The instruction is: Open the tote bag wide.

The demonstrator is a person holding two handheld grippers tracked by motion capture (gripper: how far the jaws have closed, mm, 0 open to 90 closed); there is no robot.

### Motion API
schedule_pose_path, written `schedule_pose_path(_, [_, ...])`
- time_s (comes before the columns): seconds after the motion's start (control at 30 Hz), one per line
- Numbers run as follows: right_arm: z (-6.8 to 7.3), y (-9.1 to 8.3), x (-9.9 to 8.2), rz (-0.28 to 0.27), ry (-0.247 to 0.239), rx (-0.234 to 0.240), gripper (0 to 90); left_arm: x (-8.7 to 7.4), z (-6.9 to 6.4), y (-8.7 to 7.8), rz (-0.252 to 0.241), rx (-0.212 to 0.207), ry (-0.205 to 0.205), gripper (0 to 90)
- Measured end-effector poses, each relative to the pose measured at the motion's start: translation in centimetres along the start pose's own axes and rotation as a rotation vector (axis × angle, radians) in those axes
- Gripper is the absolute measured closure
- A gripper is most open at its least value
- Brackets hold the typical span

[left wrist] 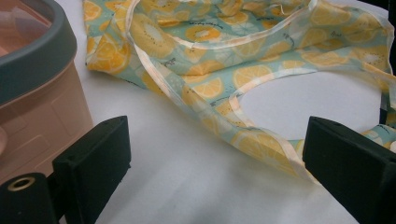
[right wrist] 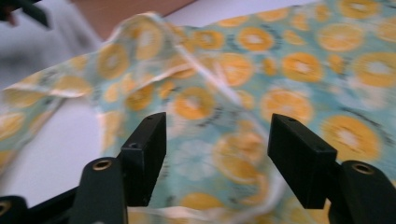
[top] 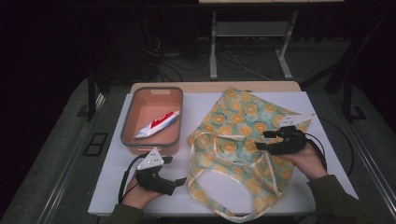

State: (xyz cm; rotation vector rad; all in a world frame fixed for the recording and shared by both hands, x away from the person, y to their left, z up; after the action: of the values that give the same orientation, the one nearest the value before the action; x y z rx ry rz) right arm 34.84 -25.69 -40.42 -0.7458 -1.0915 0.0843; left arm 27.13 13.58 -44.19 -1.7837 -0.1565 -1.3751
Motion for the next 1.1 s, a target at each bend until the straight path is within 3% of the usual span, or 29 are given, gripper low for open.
schedule_pose_path(0.27, [3.9,3.6,0.5,0.097,-0.082,0.111,39.6,-0.1,0.0,0.1,0.004,-0.003,0.001,6.4])
schedule_pose_path(0.37, [4.6,5.0,0.4,0.135,-0.099,0.120,39.8,-0.2,0.1,0.0,0.002,-0.010,0.004,4.9])
schedule_pose_path(0.47, [4.7,5.9,0.2,0.153,-0.104,0.122,40.6,-0.3,0.2,0.1,0.003,-0.022,0.001,0.6])
schedule_pose_path(0.77, [4.2,7.5,-0.5,0.211,-0.106,0.115,45.9,-0.5,1.1,1.0,0.000,-0.011,0.056,0.0])
schedule_pose_path(0.97, [4.4,8.6,-1.2,0.264,-0.120,0.142,50.8,-0.5,1.3,0.9,-0.014,-0.012,0.015,0.0])
schedule_pose_path(1.1, [4.8,9.2,-1.7,0.308,-0.147,0.162,64.0,-0.5,1.1,0.9,-0.008,-0.015,0.018,0.0])
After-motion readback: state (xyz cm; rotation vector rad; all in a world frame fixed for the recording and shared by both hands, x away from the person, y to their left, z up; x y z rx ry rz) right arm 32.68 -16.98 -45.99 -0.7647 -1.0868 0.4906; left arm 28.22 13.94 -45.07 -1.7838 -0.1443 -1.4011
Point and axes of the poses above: each handheld gripper's, and its own axes: y roughly forward along the jaws, x roughly out of its top, z roughly to its left, the point moved 3 cm from there along y, roughly forward along the jaws, and after that the axes turned 10 degrees about x, right-handed, at the moved point
